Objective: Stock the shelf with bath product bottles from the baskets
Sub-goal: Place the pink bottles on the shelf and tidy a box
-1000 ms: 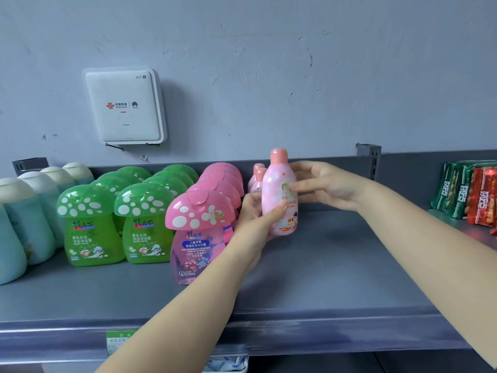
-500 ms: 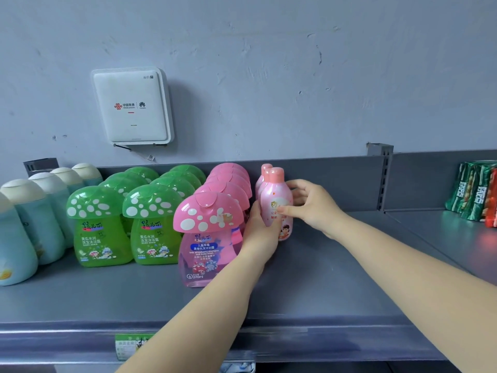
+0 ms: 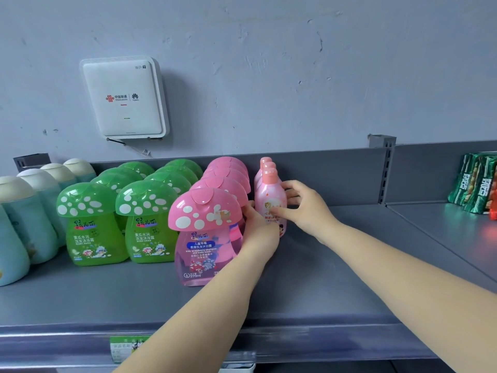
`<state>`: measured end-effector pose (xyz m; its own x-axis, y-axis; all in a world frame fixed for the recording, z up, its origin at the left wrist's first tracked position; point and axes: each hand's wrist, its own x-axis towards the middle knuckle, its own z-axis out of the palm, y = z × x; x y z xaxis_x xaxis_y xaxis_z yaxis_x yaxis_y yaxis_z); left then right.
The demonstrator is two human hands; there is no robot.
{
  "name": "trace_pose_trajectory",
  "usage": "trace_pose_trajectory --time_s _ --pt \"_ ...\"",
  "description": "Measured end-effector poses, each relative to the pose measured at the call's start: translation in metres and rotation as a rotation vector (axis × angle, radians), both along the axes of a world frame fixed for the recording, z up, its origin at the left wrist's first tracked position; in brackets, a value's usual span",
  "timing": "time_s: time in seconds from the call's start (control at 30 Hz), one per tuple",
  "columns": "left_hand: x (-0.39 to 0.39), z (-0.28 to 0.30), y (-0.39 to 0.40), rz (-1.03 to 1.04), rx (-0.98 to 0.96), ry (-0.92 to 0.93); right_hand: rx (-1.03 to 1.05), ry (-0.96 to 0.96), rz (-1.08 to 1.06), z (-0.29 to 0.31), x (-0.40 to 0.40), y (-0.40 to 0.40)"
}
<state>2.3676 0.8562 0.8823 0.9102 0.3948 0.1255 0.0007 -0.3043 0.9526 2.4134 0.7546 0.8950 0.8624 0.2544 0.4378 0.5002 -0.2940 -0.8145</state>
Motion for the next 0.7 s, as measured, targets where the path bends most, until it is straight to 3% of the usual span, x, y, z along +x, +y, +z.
trace_pose_trajectory --time_s 0.17,0.43,0.57,0.7 --pt "-0.003 0.002 0.002 -0.017 -0.077 0.009 -0.042 -0.008 -0.021 0.002 -0.004 0.002" --pt "-0.024 0.011 -0.003 -0.062 0.188 -0.108 -0.173 -0.045 -0.136 0.022 -0.025 -0.003" --pt "-0.044 0.013 -0.001 -0.138 0.264 -0.198 -0.247 -0.19 -0.252 0.037 -0.047 -0.016" --pt "-0.067 0.023 0.002 -0.318 0.29 -0.155 -0.33 -0.315 -0.34 0.043 -0.077 -0.036"
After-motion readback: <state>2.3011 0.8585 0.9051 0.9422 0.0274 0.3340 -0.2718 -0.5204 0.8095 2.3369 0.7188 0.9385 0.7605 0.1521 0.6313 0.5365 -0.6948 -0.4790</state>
